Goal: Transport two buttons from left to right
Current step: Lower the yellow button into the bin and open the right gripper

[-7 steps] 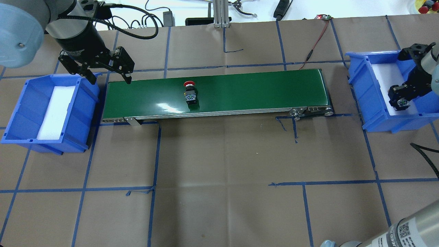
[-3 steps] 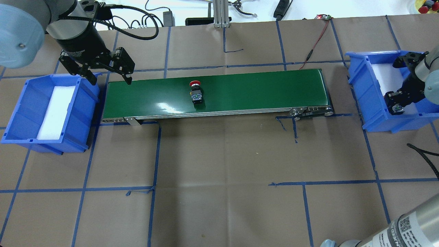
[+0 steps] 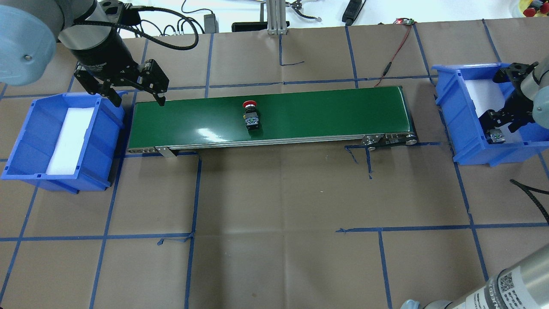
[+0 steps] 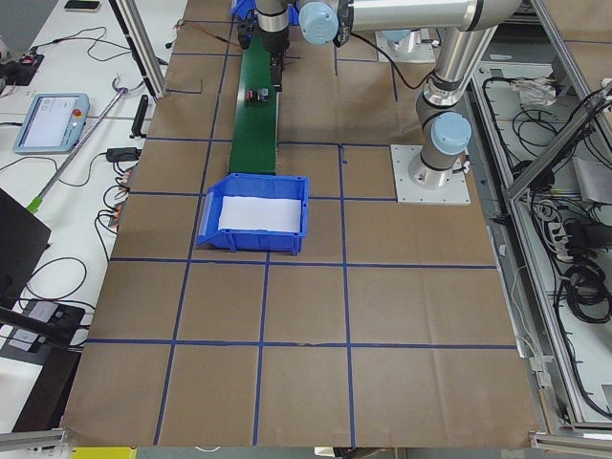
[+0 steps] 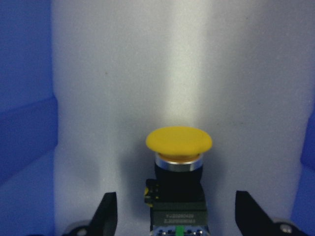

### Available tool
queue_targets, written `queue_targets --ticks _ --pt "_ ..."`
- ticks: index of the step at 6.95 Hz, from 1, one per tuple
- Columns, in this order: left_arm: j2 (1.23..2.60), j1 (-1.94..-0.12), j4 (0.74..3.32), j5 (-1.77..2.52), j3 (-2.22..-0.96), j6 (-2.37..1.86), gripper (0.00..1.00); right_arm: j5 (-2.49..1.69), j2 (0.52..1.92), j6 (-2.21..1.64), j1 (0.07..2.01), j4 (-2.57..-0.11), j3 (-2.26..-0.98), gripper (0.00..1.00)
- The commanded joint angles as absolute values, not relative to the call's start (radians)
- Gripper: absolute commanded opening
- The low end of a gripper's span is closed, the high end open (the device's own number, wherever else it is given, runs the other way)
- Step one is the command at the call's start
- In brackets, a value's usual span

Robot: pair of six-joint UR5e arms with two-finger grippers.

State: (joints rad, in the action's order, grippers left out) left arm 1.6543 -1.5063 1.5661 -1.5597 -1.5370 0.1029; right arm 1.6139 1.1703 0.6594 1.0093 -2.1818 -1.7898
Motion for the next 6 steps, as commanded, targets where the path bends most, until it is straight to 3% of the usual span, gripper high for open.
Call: queue_targets --ticks 1,3,6 --pt "1.654 -1.506 1.566 -1.560 -1.537 0.103 1.00 1.618 1.204 0.658 1.011 -2.177 -1.773 0.97" --pt "1.651 -1.506 1.566 -1.562 -1.539 0.103 1.00 1.617 1.296 0.597 1.019 -2.146 -1.706 0.99" --pt "1.652 -1.506 1.566 -1.563 -1.539 0.103 1.00 1.615 1.397 0.429 1.074 -1.901 -1.551 1.00"
